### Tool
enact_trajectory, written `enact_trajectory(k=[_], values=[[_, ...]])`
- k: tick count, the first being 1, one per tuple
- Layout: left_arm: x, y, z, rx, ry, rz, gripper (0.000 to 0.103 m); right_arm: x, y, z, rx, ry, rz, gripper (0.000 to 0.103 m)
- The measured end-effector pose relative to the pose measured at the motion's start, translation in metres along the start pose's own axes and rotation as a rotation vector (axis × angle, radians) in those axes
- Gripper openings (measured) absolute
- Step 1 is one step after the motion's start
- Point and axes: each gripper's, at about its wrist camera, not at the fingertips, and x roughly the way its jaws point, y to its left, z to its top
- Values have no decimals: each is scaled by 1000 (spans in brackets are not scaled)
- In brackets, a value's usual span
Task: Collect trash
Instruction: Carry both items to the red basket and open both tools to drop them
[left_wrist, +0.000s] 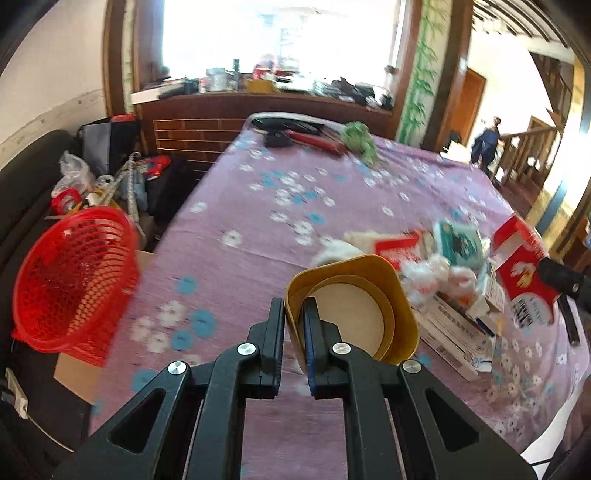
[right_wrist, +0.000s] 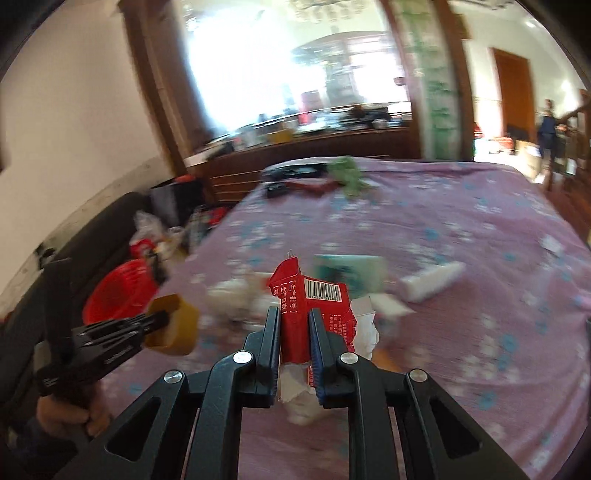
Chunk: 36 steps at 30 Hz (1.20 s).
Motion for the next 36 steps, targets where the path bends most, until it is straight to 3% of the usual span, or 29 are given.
enact_trajectory(k=[11,19,24,25,27,28,33,36], values=[[-32,131,12,-183,-54,172,10,92,117,40,-57,174,329,16],[-20,219,13,-295,-26,273,10,173,215,55,-113,280,456,17],[-8,244,14,-319,-10,307,12,220,245,60,-107,335,462,21],[-8,246,14,-314,-18,318,16,228,247,62,-100,334,458,21],[-9,247,12,-318,-24,333,38,235,249,63,-113,336,447,24],[-10,248,12,-326,-35,338,49,236,249,65,-115,333,444,29],[-21,237,13,-298,-83,342,53,202,233,70,-169,234,369,54],[-25,220,15,-277,-102,307,57,168,218,71,-230,123,229,73]])
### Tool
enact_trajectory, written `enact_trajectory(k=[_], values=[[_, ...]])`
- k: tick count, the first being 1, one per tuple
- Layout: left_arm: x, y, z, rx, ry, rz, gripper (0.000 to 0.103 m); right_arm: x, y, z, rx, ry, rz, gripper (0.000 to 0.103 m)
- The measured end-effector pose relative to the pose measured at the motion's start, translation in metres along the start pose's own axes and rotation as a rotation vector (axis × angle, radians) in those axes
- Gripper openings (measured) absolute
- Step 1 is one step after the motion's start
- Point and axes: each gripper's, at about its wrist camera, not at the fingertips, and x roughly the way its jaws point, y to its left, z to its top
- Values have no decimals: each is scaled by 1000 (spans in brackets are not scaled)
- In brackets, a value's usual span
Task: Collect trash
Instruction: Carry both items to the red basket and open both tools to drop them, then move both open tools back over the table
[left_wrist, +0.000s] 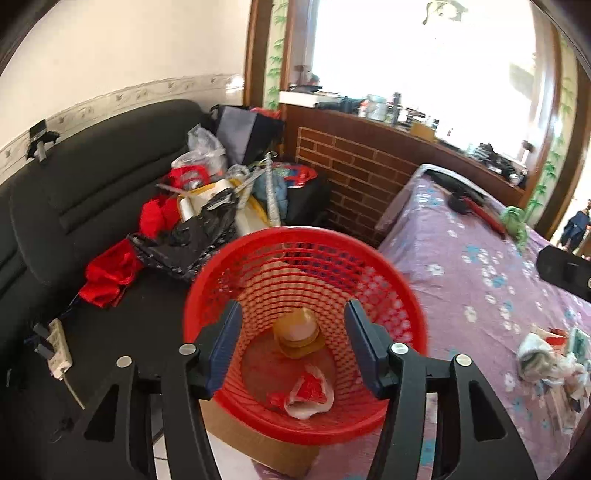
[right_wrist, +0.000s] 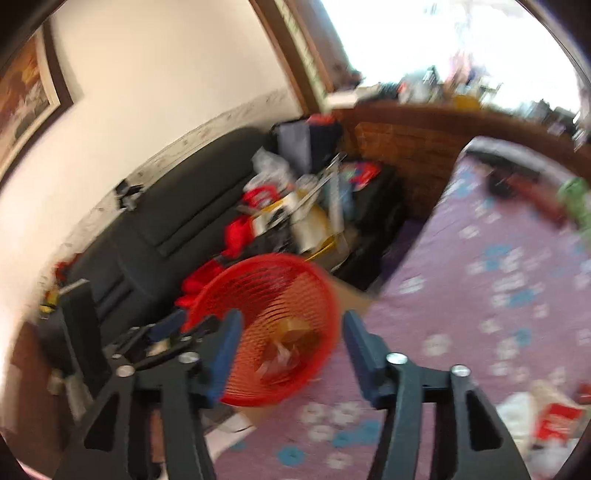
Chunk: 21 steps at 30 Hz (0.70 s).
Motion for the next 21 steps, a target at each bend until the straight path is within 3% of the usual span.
enact_trajectory(k=[4,7,10,15,17,21], values=[[-12,-25,-6,27,-18,-56,62,-50,-14,-18,-52,-137,-185,102],[-19,-50,-13,60,-18,-100,63,-81,-28,-34,-57,-197,-266,103],[-25,-74,-20,96,-19,-131,66,-123,-47,-57,-28,-315,-346,103],[-29,-117,-34,170,5,-184,66,-162,-94,-88,108,-278,-378,103],[-27,-132,-38,194,19,-203,67,-172,-120,-101,169,-214,-416,103],[-15,-168,-43,232,88,-261,68,-194,-163,-129,317,-176,-457,97]])
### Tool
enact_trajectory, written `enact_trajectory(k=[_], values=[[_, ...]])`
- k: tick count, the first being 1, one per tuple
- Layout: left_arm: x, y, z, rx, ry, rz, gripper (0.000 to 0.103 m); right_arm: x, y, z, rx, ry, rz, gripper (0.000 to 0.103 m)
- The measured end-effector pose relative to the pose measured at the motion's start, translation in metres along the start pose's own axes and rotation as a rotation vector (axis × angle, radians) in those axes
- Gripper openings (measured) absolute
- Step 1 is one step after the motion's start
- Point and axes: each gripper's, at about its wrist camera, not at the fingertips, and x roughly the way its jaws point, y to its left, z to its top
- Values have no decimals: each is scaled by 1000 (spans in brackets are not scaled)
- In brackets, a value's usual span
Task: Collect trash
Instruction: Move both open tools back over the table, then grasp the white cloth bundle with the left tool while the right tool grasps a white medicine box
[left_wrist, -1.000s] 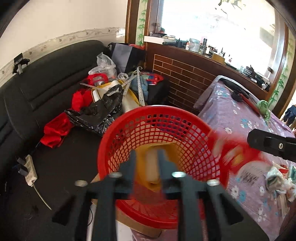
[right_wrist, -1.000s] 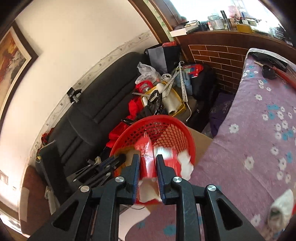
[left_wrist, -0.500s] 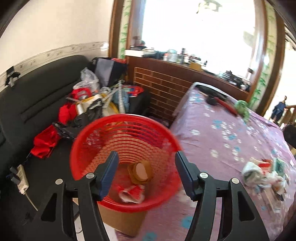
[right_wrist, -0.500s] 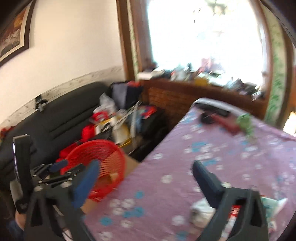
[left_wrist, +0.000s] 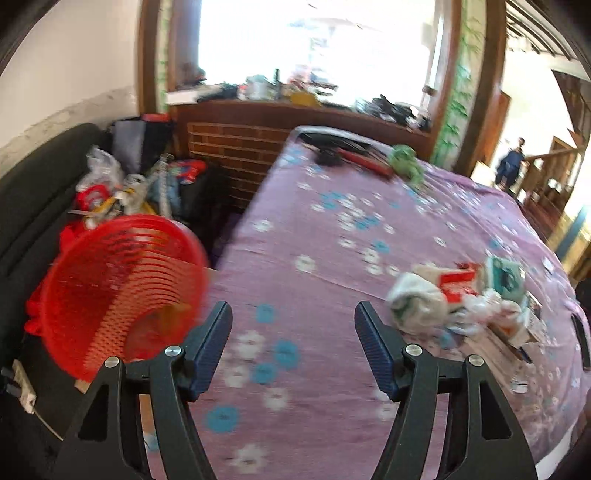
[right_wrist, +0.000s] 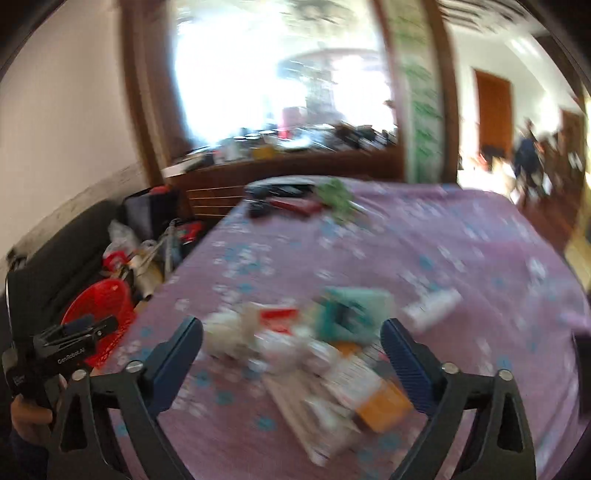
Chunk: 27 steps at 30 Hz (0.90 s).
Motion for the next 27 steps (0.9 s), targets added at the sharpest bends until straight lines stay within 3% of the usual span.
enact_trajectory(k=[3,8,18,19,20,21,25,27], values=[[16,-24,3,24,43,-47,70,1,-31,-7,86,42,8,92],[46,-58,10,60,97,-107,82,-2,-57,-21,157,77,25,91],[100,-97,13,98,168,-97,84,7,-87,-25,290,120,35,91],[102,-99,11,104,170,-105,76,9,-88,-25,295,126,35,91],[104,-101,9,109,175,-110,59,12,-87,-24,298,133,35,91],[107,-102,7,111,186,-122,52,16,-84,-24,298,144,35,91],[101,-106,1,127,154,-126,36,32,-71,-22,289,175,35,91],[93,-102,-1,113,136,-130,34,39,-64,-22,280,192,25,91]])
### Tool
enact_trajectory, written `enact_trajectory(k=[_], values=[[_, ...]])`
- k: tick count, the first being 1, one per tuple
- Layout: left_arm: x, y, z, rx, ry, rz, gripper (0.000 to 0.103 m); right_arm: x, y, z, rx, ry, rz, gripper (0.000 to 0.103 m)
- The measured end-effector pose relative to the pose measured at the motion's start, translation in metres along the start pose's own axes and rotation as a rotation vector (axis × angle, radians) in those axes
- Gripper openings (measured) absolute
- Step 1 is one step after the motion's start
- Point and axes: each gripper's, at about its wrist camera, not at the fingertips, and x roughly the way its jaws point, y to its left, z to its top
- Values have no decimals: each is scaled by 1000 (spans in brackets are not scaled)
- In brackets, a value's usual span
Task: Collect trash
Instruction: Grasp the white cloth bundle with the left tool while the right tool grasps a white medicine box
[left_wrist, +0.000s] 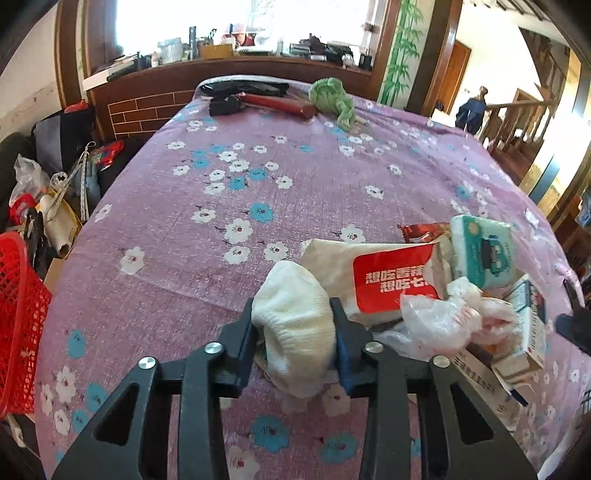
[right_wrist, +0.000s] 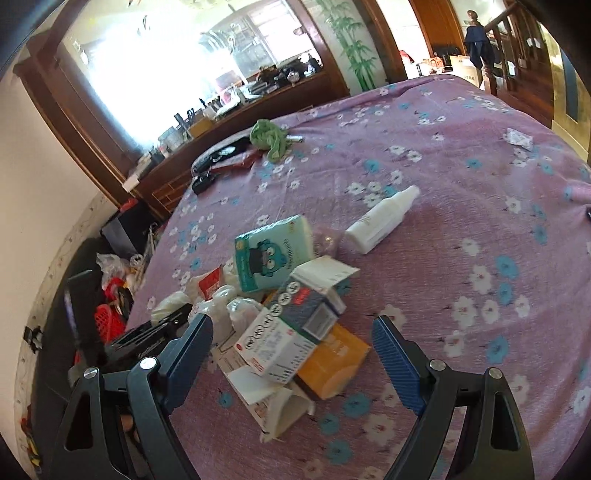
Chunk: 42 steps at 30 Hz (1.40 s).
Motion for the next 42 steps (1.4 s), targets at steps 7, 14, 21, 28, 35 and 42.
enact_trajectory(k=[7,14,21,28,35,42], values=[[-35,4,-25,15,-72,11,34,26,15,-2,-46,32,-128,87],[-40,2,-42,32,-54,-2,34,16,7,-8,-94,34,-163,58],[-33,0,-45,39,-39,15,35,3,-16,-9,-64,38,-176,58],[-31,-4,-47,60,-39,37,36,-14,-37,-12,-79,30,-178,47],[-32,-6,-48,62,-39,41,37,-20,-70,-12,-85,39,-273,46],[-32,-6,-48,61,-39,40,37,-9,-83,-17,-41,72,-274,43]])
